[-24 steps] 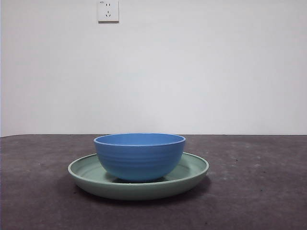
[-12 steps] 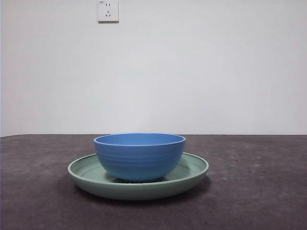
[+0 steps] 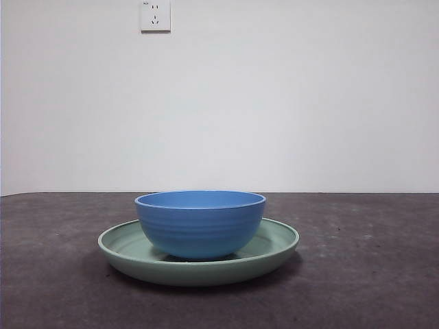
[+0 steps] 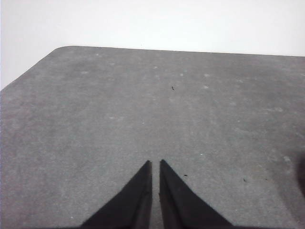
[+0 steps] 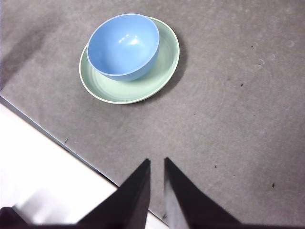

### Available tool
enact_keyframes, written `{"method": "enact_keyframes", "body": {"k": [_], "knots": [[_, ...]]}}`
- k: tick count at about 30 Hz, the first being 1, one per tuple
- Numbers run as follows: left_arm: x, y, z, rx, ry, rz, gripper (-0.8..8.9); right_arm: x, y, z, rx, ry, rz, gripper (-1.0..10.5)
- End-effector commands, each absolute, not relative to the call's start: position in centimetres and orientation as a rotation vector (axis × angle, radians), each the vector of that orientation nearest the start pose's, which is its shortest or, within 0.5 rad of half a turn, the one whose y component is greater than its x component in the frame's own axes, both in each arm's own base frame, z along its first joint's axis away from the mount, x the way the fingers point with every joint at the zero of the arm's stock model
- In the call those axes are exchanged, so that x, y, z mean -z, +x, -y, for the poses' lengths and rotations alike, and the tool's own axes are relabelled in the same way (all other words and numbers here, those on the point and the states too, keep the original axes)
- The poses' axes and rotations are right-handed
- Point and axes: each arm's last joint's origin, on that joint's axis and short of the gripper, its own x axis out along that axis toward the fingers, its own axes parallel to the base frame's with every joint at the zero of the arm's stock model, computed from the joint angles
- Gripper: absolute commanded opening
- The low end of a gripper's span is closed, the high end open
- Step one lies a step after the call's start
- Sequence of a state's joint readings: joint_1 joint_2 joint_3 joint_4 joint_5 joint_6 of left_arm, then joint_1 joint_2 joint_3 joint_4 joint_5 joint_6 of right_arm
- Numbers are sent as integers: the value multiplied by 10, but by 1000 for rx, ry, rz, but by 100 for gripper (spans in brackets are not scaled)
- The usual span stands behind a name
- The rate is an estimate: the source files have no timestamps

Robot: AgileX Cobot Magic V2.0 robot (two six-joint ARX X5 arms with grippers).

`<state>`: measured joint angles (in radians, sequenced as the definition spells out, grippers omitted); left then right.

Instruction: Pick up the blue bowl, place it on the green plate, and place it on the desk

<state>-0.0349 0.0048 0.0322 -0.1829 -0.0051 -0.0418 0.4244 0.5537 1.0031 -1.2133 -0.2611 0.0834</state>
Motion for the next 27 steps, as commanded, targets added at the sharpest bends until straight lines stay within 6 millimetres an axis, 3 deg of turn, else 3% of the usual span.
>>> {"method": "enact_keyframes", "body": {"k": [1, 7, 17, 27], "knots": [[-149, 96, 3, 22, -27, -179, 27, -338, 52, -32, -618, 21, -792, 42], [-149, 96, 3, 22, -27, -179, 27, -323, 61, -27, -506, 68, -726, 41], [-149, 96, 3, 22, -27, -179, 27, -244, 88, -15, -328, 89, -164, 42], [-149, 96, 3, 22, -27, -179, 27, -174, 94, 0, -6, 38, -116, 41]]}}
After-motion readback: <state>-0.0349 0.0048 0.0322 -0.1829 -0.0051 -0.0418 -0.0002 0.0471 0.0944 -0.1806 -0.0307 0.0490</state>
